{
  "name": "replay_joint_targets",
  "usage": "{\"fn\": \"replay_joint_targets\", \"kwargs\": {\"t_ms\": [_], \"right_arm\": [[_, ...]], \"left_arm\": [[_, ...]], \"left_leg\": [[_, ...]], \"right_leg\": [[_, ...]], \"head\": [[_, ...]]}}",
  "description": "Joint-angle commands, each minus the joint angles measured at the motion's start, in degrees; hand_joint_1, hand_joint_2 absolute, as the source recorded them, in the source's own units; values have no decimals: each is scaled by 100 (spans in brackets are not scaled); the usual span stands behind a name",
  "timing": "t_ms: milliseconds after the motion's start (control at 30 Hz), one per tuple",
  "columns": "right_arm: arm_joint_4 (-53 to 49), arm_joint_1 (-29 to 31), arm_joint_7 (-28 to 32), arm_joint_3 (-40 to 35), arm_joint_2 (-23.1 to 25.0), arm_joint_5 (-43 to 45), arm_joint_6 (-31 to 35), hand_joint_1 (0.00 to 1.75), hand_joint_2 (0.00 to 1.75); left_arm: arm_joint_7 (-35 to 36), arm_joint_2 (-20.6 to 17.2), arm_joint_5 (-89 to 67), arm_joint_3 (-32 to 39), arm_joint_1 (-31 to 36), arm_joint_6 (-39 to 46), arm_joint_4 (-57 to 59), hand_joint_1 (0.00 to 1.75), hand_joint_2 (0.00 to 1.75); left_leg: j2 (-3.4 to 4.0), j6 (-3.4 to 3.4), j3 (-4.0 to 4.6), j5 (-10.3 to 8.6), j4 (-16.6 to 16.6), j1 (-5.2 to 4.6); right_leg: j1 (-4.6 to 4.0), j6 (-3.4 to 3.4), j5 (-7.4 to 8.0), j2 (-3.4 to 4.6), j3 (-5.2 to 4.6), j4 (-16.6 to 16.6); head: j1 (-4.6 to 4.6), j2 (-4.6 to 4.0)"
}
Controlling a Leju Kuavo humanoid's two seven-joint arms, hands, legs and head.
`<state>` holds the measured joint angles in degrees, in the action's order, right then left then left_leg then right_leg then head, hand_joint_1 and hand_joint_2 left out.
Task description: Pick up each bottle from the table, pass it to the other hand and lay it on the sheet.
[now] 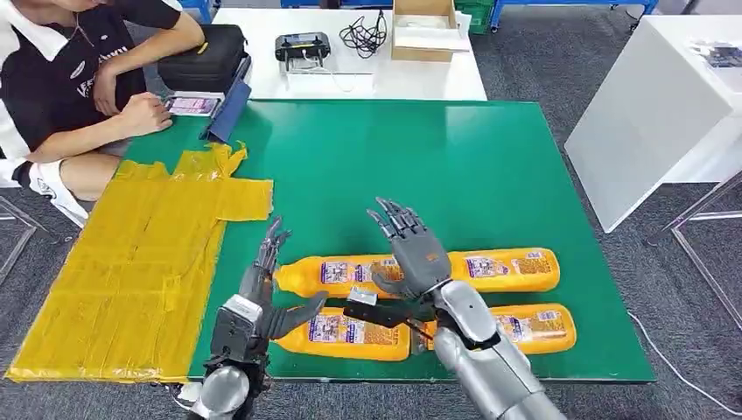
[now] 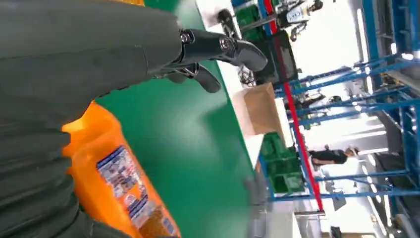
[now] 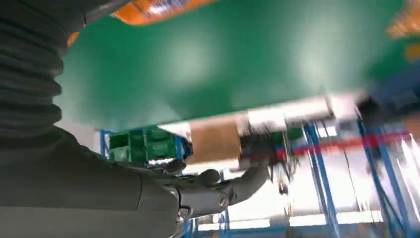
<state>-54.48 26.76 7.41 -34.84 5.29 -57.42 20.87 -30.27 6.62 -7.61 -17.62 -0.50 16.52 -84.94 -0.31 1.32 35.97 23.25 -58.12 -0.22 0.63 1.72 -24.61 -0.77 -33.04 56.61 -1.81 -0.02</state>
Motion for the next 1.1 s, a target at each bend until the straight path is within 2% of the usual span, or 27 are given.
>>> {"fn": "replay_joint_targets", "kwargs": {"t_ms": [33,300,500,1100], "right_arm": [[2589,1018,687,-86,345,663,-578,0,175],[2671,1011,1194,-128,659,1538,-1295,0,175],[2495,944,1685,-151,692,2177,-1708,0,175],[2403,1011,1672,-308,694,2228,-1768,0,175]], "left_arm": [[-50,-138,250,141,362,-120,230,0,175],[-110,-172,377,-179,607,-121,574,0,175],[-120,-192,441,-306,677,-112,715,0,175],[-123,-174,456,-346,740,-122,821,0,175]], "left_leg": [[14,-13,-24,5,8,5],[4,-12,-18,3,6,3],[0,-10,-11,2,5,2],[5,-11,-12,6,3,3]], "right_leg": [[-5,-8,0,18,22,-9],[-3,-6,-2,6,15,-4],[-1,-5,-2,1,8,-3],[-2,-5,-4,6,9,-3]], "head": [[-4,0],[-2,0],[-2,0],[-4,0]]}}
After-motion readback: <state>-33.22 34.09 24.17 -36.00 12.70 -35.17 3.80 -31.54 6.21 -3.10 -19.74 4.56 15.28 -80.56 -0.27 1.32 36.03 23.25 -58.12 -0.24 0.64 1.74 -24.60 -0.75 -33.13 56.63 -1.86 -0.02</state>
